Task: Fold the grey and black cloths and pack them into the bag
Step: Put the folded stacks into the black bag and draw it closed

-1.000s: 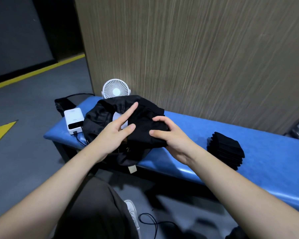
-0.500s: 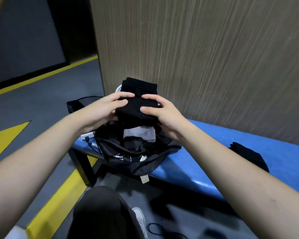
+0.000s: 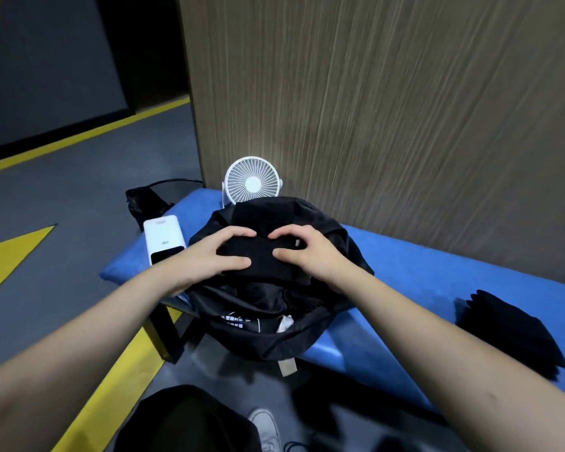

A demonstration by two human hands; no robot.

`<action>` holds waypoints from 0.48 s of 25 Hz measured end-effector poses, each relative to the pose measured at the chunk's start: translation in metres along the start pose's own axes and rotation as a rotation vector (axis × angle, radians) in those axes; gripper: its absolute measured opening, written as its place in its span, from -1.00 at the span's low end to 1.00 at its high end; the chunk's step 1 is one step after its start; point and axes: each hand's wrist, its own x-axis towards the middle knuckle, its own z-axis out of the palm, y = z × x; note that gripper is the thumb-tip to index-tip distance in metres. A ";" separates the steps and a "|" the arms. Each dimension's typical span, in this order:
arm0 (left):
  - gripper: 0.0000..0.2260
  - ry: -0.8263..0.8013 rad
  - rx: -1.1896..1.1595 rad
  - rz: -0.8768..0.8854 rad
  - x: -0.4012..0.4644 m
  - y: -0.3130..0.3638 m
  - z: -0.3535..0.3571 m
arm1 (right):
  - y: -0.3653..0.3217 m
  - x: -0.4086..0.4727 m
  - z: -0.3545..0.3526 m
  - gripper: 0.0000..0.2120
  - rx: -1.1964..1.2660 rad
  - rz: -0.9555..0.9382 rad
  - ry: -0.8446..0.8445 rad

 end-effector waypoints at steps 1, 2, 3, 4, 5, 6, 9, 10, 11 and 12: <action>-0.60 0.007 -0.006 0.005 0.000 -0.003 -0.001 | 0.003 0.002 0.000 -0.74 -0.044 -0.036 0.009; -0.59 0.015 -0.010 0.015 0.000 -0.004 -0.003 | 0.005 0.003 -0.002 -0.78 -0.045 -0.056 0.023; -0.59 0.019 -0.008 0.028 0.001 -0.005 -0.004 | 0.005 0.004 -0.004 -0.83 -0.008 -0.057 0.040; -0.59 0.018 -0.001 0.037 0.001 -0.004 -0.004 | 0.005 0.005 -0.006 -0.87 0.046 -0.058 0.061; -0.59 0.013 0.005 0.043 0.002 -0.002 -0.004 | 0.005 0.008 -0.008 -0.85 0.106 -0.062 0.093; -0.59 0.011 0.008 0.042 0.003 0.000 -0.004 | 0.004 0.012 -0.010 -0.82 0.171 -0.062 0.133; -0.60 -0.013 0.009 0.038 0.005 0.005 -0.005 | 0.004 0.032 -0.016 -0.82 0.262 -0.010 0.244; -0.60 -0.024 0.014 0.035 0.006 0.006 -0.005 | 0.004 0.038 -0.018 -0.82 0.222 0.001 0.248; -0.60 -0.037 0.020 0.031 0.006 0.007 -0.006 | 0.004 0.044 -0.019 -0.82 0.160 0.005 0.239; -0.60 -0.054 0.027 0.028 0.006 0.008 -0.006 | 0.003 0.049 -0.020 -0.82 0.096 0.006 0.232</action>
